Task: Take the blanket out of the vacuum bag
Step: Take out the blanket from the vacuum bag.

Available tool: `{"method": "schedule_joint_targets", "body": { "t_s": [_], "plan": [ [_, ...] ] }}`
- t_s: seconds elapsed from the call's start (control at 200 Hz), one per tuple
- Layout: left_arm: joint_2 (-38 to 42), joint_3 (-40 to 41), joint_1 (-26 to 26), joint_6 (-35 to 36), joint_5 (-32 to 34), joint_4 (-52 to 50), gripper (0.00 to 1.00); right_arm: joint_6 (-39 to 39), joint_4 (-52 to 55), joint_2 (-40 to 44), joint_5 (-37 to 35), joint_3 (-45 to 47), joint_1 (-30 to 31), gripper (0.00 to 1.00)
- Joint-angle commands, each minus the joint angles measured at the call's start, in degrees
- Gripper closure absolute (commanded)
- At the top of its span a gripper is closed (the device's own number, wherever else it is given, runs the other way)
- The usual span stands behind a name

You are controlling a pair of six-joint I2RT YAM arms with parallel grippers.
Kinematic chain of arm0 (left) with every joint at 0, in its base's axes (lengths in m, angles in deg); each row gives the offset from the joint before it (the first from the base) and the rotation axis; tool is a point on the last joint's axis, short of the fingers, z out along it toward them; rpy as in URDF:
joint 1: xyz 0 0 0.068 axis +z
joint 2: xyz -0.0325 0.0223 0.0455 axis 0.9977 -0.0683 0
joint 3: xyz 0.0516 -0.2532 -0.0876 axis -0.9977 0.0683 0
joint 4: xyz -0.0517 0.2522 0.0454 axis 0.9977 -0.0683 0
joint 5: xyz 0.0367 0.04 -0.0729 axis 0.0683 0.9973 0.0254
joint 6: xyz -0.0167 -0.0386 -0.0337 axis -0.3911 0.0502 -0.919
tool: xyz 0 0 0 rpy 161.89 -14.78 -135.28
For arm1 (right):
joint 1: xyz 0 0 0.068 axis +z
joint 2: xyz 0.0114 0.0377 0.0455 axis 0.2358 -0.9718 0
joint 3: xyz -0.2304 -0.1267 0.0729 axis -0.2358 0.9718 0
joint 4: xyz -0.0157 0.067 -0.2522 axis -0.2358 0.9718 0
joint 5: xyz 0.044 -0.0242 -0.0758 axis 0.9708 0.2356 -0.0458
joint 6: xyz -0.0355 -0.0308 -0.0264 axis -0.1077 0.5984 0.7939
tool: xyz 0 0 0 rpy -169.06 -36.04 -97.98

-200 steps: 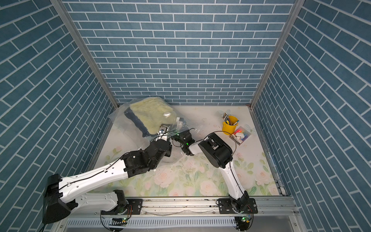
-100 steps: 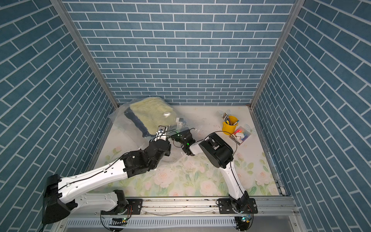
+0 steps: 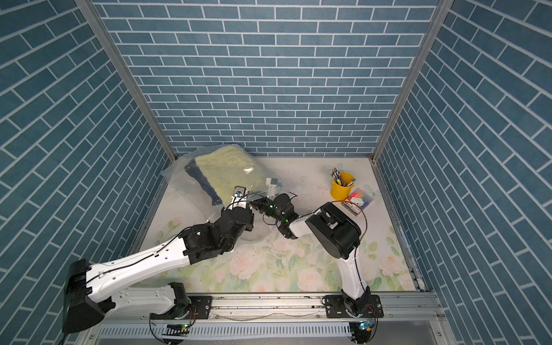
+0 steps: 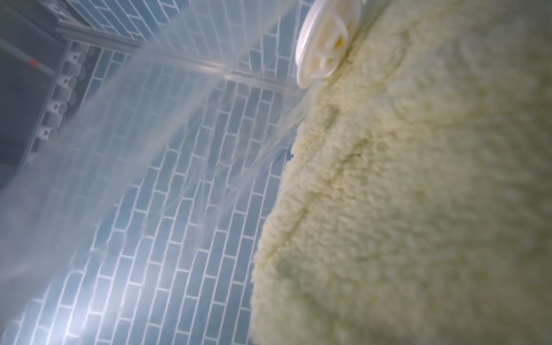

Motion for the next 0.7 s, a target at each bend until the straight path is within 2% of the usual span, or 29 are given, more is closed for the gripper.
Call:
{"method": "schedule_joint_targets", "body": {
  "t_s": [0.0,0.11,0.17,0.21,0.315,0.46,0.695],
  "plan": [
    [0.04,-1.08,-0.14,-0.17,1.65,0.87,0.8,1.13,-3.73,3.14,1.19,2.93,1.94,1.0],
    [-0.11,-0.77,-0.16,-0.24,1.27,1.38,0.8,0.26,-3.73,1.26,0.96,3.93,1.78,1.0],
    [-0.2,-0.98,-0.12,-0.24,1.05,1.38,0.8,-0.5,-5.33,-0.34,0.85,3.86,1.37,0.91],
    [-0.28,-0.99,-0.17,-0.24,1.02,1.3,0.8,-0.7,-5.86,-1.1,0.6,3.75,1.08,0.8],
    [-0.26,-1.08,-0.13,-0.09,1.05,1.18,0.8,-0.88,-6.41,-2.04,0.33,3.3,0.59,0.6],
    [-0.29,-1.03,-0.12,0.54,1.08,1.56,0.8,-0.95,-5.96,-2.44,-0.28,3.66,0.51,0.44],
    [-0.83,-0.99,-0.17,0.9,0.95,2.15,0.8,-2.79,-5.32,-4.23,0.26,2.34,0.26,0.39]
  ]
}}
